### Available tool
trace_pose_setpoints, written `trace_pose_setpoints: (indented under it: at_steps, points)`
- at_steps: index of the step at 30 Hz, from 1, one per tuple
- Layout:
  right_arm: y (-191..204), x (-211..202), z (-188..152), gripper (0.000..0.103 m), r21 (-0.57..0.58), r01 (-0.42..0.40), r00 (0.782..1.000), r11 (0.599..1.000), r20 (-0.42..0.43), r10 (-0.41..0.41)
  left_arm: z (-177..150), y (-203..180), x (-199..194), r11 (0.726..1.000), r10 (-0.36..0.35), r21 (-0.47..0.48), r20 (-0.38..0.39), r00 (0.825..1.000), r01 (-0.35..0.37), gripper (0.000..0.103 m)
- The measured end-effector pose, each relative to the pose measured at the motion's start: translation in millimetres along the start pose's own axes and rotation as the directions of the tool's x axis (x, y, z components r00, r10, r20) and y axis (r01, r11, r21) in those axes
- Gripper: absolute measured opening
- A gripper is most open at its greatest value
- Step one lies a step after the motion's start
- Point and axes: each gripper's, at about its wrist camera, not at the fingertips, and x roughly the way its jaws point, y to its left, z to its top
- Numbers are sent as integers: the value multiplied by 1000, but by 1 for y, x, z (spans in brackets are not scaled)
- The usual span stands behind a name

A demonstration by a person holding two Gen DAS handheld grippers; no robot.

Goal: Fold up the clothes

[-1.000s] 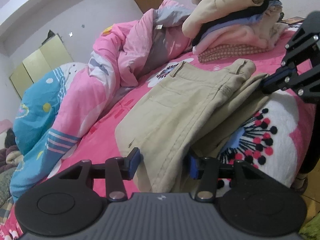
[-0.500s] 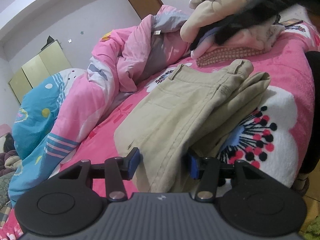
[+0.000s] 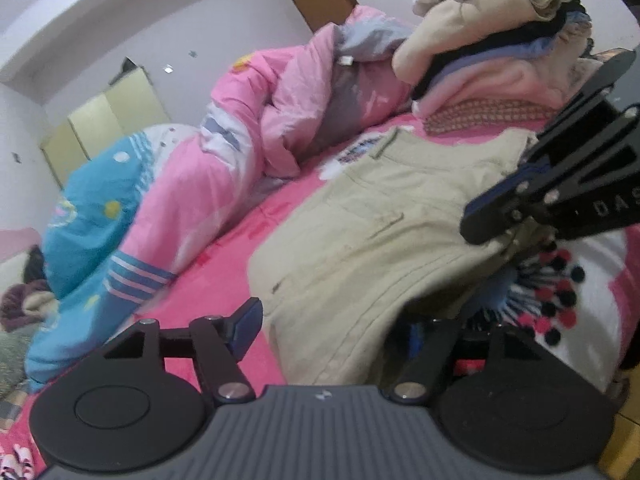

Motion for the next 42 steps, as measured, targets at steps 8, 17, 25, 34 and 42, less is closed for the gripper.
trace_pose_setpoints:
  at_steps: [8,17,25,34,42]
  points:
    - [-3,3,-11,3,22,-24,1000,999,1,24,-6,10,-11,997,-57,-53,-53,997,54,70]
    - [-7,1,-19,3,40,-41,998,998,44,39,3,39,-70,990,-35,-136,-90,995,22,69]
    - [1,0,-26,3,4,-7,996,1000,91,6,13,47,-36,912,-105,-407,-86,991,61,71]
    - [4,-4,-19,3,1,18,997,1000,79,-18,-15,32,-9,855,-209,-510,-167,964,97,81]
    - [-10,-27,10,8,27,141,970,990,198,-144,-16,29,-10,866,-204,-491,-169,964,97,81]
